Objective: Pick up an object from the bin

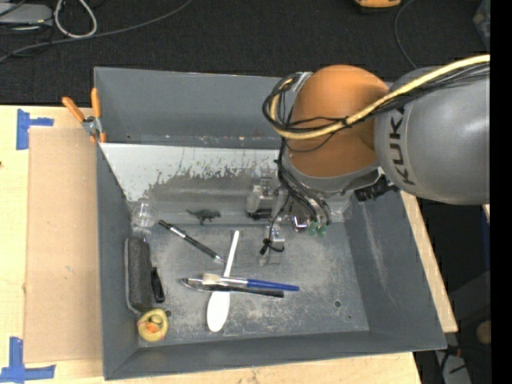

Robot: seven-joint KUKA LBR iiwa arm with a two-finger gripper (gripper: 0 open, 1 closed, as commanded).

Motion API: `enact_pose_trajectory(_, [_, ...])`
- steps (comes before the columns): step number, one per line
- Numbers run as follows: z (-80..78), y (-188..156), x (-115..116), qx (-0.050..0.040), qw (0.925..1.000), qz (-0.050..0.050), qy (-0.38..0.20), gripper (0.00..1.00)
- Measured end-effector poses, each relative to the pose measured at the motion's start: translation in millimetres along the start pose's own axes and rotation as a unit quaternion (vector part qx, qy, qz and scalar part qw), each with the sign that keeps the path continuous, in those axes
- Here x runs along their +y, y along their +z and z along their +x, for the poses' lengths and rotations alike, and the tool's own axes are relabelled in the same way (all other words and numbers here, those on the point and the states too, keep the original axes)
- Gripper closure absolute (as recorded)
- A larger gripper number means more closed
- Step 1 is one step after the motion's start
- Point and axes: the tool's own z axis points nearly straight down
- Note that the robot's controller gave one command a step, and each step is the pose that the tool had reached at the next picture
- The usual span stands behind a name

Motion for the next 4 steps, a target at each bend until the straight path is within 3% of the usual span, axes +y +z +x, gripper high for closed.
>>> enact_pose_trajectory(1, [-1.5,-3.4,-0.6,-0.0034,1.0000,0.000,0.001,0.00])
enact_pose_trajectory(2, [25.4,83.1,-7.2,-0.0042,1.0000,-0.001,0.007,0.00])
enact_pose_trajectory(3, [43.5,89.9,-2.5,-0.0047,0.9999,-0.001,0.015,0.00])
enact_pose_trajectory(4, [57.4,108.4,8.4,-0.0018,0.9996,-0.001,-0.030,0.00])
